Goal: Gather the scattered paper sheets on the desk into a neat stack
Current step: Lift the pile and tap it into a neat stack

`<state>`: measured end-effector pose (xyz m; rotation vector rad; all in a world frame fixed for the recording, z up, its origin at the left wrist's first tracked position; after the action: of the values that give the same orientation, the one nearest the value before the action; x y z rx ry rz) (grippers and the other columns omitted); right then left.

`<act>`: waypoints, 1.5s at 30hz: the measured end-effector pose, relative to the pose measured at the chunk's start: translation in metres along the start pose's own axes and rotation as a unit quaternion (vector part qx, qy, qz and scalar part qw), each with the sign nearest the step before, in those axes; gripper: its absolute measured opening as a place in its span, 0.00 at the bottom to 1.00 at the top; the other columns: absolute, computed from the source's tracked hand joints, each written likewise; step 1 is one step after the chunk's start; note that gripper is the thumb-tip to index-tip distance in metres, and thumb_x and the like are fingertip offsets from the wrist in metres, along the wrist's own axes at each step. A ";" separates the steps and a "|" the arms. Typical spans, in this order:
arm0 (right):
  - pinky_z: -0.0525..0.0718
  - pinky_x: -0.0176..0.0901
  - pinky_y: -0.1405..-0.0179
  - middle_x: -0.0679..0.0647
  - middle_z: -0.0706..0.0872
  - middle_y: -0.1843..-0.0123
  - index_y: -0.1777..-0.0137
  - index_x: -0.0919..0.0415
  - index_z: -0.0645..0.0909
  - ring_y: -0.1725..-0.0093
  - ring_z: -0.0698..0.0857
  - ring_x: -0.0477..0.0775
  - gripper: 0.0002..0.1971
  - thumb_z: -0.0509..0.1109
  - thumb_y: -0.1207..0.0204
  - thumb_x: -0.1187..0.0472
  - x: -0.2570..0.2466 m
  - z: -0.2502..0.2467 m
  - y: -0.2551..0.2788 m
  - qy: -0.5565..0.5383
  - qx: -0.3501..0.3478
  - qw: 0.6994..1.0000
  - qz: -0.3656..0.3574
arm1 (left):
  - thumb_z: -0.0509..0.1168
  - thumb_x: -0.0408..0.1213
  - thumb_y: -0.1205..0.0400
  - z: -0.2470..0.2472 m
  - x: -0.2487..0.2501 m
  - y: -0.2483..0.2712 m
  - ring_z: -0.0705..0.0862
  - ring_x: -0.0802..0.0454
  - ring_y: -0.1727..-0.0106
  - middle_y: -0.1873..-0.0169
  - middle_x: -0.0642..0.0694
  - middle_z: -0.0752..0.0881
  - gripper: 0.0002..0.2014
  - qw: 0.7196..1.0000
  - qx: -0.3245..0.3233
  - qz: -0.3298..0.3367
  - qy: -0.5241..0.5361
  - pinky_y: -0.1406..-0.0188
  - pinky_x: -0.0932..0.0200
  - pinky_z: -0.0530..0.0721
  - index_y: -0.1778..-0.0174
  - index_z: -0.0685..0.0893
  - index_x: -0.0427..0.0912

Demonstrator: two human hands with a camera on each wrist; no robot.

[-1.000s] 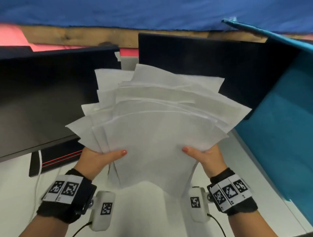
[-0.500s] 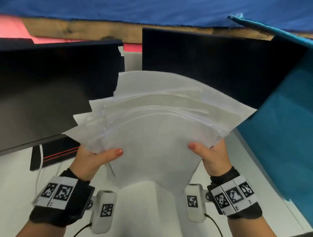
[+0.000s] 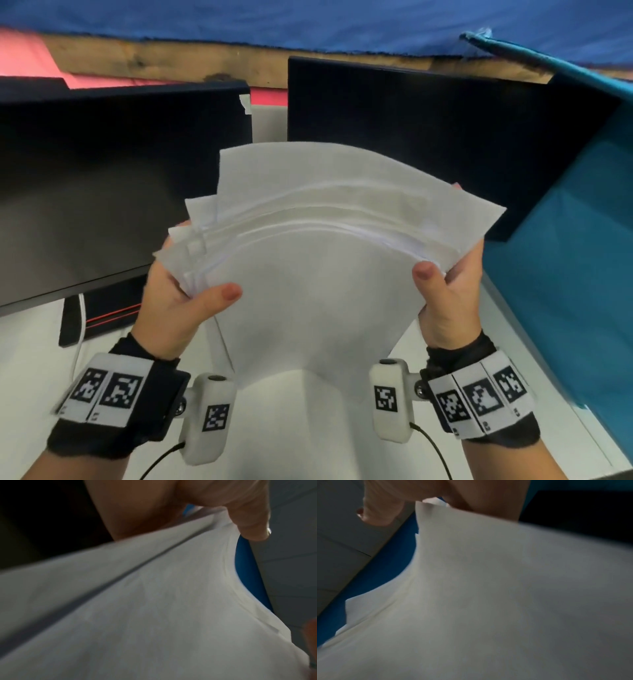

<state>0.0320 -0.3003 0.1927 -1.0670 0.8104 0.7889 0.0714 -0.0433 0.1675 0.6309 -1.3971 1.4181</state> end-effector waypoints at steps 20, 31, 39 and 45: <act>0.83 0.25 0.60 0.45 0.92 0.61 0.50 0.61 0.82 0.59 0.89 0.37 0.15 0.73 0.33 0.77 0.041 -0.008 0.024 0.079 0.033 0.988 0.127 | 0.72 0.26 0.30 0.004 -0.014 0.005 0.88 0.68 0.54 0.60 0.68 0.90 0.17 0.987 0.078 -0.053 -0.128 0.58 0.75 0.83 0.51 0.83 0.52; 0.83 0.31 0.51 0.40 0.85 0.45 0.38 0.50 0.70 0.44 0.85 0.39 0.40 0.83 0.53 0.55 0.040 -0.004 0.014 0.059 0.031 0.996 0.058 | 0.81 0.56 0.47 -0.006 -0.017 -0.001 0.84 0.53 0.38 0.42 0.51 0.85 0.40 0.998 0.047 -0.036 -0.033 0.48 0.63 0.84 0.38 0.76 0.53; 0.85 0.33 0.50 0.44 0.82 0.43 0.42 0.43 0.71 0.44 0.84 0.41 0.29 0.77 0.35 0.71 0.062 -0.002 0.017 0.116 0.066 0.988 0.083 | 0.74 0.38 0.34 0.001 -0.031 0.002 0.88 0.64 0.50 0.55 0.64 0.91 0.19 0.993 0.068 -0.050 -0.078 0.55 0.71 0.84 0.55 0.86 0.69; 0.82 0.25 0.51 0.46 0.85 0.49 0.40 0.61 0.76 0.53 0.86 0.31 0.17 0.66 0.26 0.76 0.066 0.006 0.020 0.114 0.073 0.985 0.107 | 0.70 0.29 0.25 0.006 -0.036 0.004 0.88 0.69 0.55 0.62 0.69 0.90 0.22 0.987 0.097 -0.049 -0.122 0.57 0.74 0.83 0.61 0.88 0.69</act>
<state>0.0473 -0.2781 0.1285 -0.9589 1.1763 0.7813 0.0795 -0.0584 0.1346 1.0140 -1.4024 1.4449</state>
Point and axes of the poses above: each hand's wrist, its own y-axis away from the middle knuckle, its own z-axis out of the palm, x = y × z, the point moved 3 cm from there along -y, towards the middle knuckle
